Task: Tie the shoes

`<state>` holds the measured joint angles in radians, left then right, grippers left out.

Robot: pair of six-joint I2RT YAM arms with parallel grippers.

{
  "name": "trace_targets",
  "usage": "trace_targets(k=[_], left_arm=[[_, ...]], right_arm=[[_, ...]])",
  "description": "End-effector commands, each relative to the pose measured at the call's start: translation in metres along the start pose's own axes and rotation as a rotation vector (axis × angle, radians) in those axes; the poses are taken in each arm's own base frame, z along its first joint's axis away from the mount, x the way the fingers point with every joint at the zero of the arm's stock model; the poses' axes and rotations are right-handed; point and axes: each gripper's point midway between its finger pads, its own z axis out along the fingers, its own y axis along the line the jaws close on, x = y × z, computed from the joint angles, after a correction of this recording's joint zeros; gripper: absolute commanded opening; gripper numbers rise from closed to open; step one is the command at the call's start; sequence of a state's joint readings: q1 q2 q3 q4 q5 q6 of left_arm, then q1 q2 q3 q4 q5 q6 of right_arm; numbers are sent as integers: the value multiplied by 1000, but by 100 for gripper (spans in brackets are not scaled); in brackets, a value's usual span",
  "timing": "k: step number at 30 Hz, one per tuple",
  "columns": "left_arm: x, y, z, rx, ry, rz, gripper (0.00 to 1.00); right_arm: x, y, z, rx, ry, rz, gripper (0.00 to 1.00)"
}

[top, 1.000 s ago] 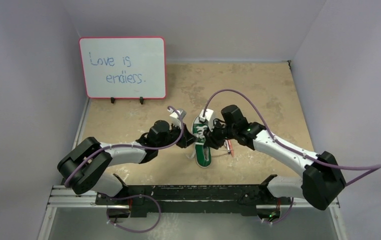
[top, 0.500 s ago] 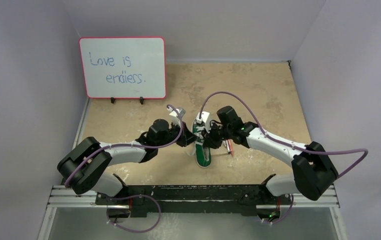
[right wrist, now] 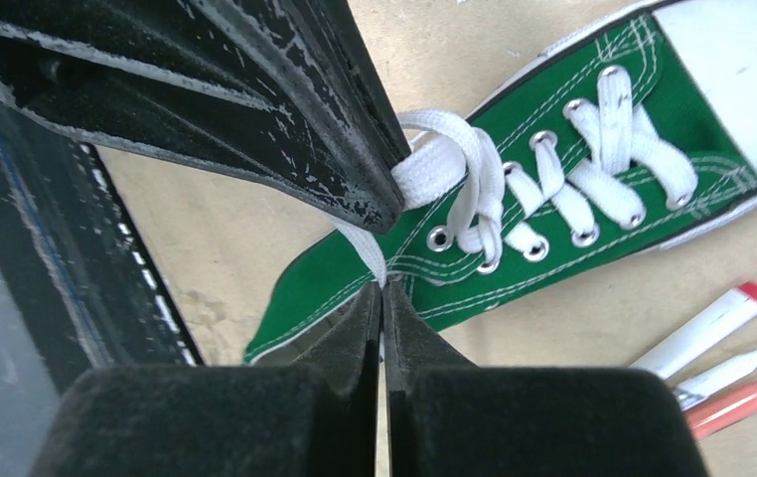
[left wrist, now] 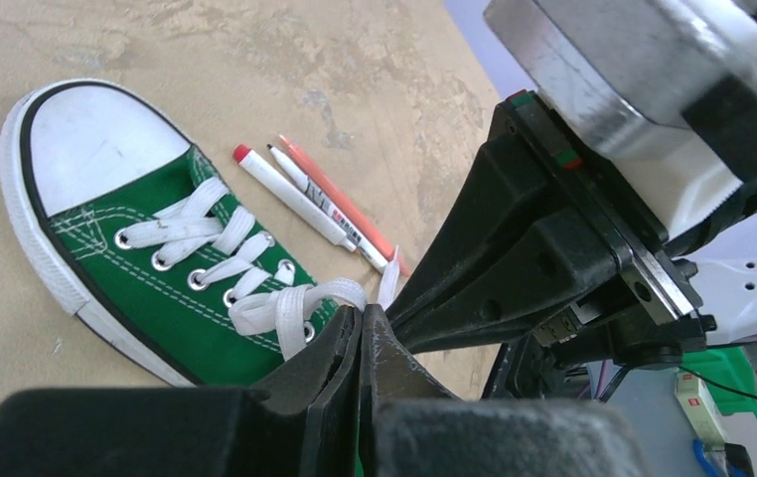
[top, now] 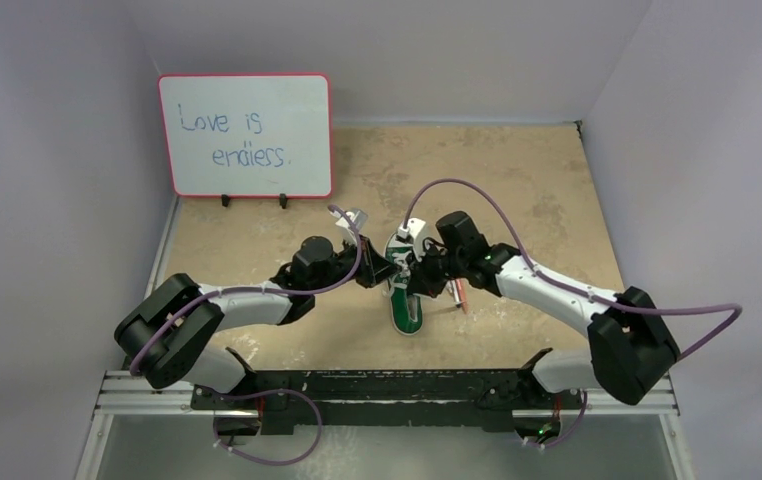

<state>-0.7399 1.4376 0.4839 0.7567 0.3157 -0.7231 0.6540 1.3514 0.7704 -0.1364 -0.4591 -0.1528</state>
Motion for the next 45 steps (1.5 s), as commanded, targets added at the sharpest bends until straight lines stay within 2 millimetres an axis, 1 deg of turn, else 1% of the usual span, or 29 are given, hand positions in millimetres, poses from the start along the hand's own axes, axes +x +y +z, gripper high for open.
trace_targets(k=[1,5,7,9,10,11,13,15,19,20,22,26,28,30,35,38,41,45], left_arm=[[-21,-23,-1,97,-72,21,0],[-24,-25,0,112,-86,14,0],[-26,-29,1,130,-92,4,0],[-27,-32,2,142,-95,-5,0],[-29,-33,2,147,-98,-9,0],[-30,-35,3,154,-99,-10,0],[-31,-39,3,166,-97,-11,0],[-32,-40,3,174,-96,-9,0],[-33,-41,2,175,-105,-9,0],[-34,-42,1,177,-110,-10,0],[-35,-41,-2,170,-123,-9,0],[-33,-37,-10,137,-127,8,0],[-29,-34,-14,125,-119,10,0],[-25,-30,-18,112,-120,1,0],[-13,-17,-28,63,-118,-17,0],[-9,-15,-30,57,-112,-30,0],[-9,-18,-33,66,-119,-46,0],[-7,-16,-39,57,-128,-51,0]], right_arm=[[-13,8,-19,55,-34,254,0],[-9,4,-24,133,-67,504,0],[-2,-5,-24,193,-57,628,0],[2,-14,-24,236,-65,709,0],[2,-15,-21,232,-65,722,0],[-2,-13,-17,204,-71,715,0],[-13,-2,-9,103,-65,689,0],[-25,-3,-4,73,-61,646,0],[-30,1,-3,41,-37,636,0],[-29,3,-4,34,-31,644,0],[-20,14,-8,-2,7,689,0],[4,11,-18,92,56,745,0],[7,9,-20,113,47,757,0],[6,10,-20,103,42,752,0],[-7,8,-16,80,-29,762,0],[-12,6,-10,69,-44,775,0],[-9,-1,-9,111,-43,801,0],[-7,-16,-17,201,-78,838,0]])
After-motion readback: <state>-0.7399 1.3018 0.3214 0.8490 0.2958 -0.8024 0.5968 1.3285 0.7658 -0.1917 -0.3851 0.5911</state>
